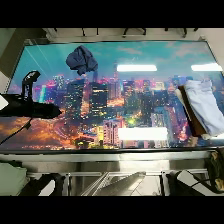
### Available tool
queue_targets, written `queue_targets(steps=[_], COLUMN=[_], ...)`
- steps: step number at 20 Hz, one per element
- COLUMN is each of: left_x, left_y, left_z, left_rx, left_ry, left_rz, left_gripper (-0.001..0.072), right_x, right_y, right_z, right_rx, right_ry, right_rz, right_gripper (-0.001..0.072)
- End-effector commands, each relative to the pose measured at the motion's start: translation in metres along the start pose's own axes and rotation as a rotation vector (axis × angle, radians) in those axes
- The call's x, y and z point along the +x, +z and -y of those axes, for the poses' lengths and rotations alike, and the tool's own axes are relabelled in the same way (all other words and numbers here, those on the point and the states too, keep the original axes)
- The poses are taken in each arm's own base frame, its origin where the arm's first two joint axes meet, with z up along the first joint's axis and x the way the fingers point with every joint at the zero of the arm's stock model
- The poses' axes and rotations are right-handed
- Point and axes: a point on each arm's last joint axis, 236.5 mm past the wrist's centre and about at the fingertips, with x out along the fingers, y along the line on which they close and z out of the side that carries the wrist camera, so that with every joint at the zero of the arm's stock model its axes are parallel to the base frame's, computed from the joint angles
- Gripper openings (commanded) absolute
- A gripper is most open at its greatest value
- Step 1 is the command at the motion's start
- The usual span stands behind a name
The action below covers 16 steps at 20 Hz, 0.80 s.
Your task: Fold the shirts.
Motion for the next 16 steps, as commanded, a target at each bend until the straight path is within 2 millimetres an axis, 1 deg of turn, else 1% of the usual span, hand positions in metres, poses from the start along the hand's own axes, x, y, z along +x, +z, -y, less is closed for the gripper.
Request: queue_targets(steps=[1, 2, 3, 4, 5, 6, 7, 8, 9, 10, 11, 12, 13, 14, 16], left_x=[0.000, 0.000, 0.000, 0.000, 0.000, 0.000, 0.000, 0.000, 0.000, 0.000, 0.000, 0.001, 0.002, 0.004, 0.008], left_y=[0.006, 0.007, 0.008, 0.008, 0.008, 0.009, 0.010, 0.010, 0.010, 0.011, 0.010, 0.010, 0.009, 0.007, 0.003], left_z=[-0.001, -0.001, -0.001, -0.001, 0.000, 0.002, 0.006, 0.008, 0.012, 0.013, 0.014, 0.017, 0.021, 0.027, 0.042], left_rx=[-0.002, -0.001, -0.001, -0.001, -0.001, -0.007, -0.015, -0.017, -0.017, -0.022, -0.028, -0.021, -0.012, 0.005, 0.047], left_ry=[0.006, 0.006, 0.007, 0.007, 0.004, -0.007, -0.025, -0.032, -0.045, -0.053, -0.052, -0.055, -0.060, -0.069, -0.087], left_rz=[0.023, 0.030, 0.034, 0.033, 0.033, 0.036, 0.039, 0.041, 0.042, 0.044, 0.042, 0.038, 0.032, 0.022, 0.007], left_gripper=[0.0013, 0.0013, 0.0013, 0.0013, 0.0013, 0.0013, 0.0013, 0.0013, 0.0013, 0.0013, 0.0013, 0.0013, 0.0013, 0.0013, 0.0013], right_x=[-0.046, -0.056, -0.062, -0.068, -0.074, -0.082, -0.090, -0.099, -0.106, -0.112, -0.115, -0.117, -0.115, -0.113, -0.107], right_y=[-0.010, -0.015, -0.020, -0.029, -0.043, -0.065, -0.090, -0.119, -0.149, -0.182, -0.216, -0.250, -0.281, -0.303, -0.339], right_z=[0.034, 0.026, 0.009, -0.017, -0.055, -0.098, -0.136, -0.175, -0.208, -0.238, -0.263, -0.285, -0.300, -0.310, -0.323], right_rx=[0.046, 0.070, 0.066, 0.043, -0.007, -0.082, -0.157, -0.236, -0.314, -0.407, -0.519, -0.630, -0.737, -0.819, -0.916], right_ry=[-0.123, -0.085, -0.016, 0.081, 0.220, 0.368, 0.496, 0.619, 0.716, 0.796, 0.850, 0.893, 0.907, 0.913, 0.923], right_rz=[0.113, 0.137, 0.146, 0.141, 0.123, 0.084, 0.043, 0.002, -0.025, -0.046, -0.053, -0.048, -0.041, -0.031, -0.049], right_gripper=[0.0700, 0.0700, 0.0700, 0.0700, 0.0700, 0.0700, 0.0699, 0.0685, 0.0577, 0.0288, 0.0024, 0.0024, 0.0024, 0.0024, 0.0025])
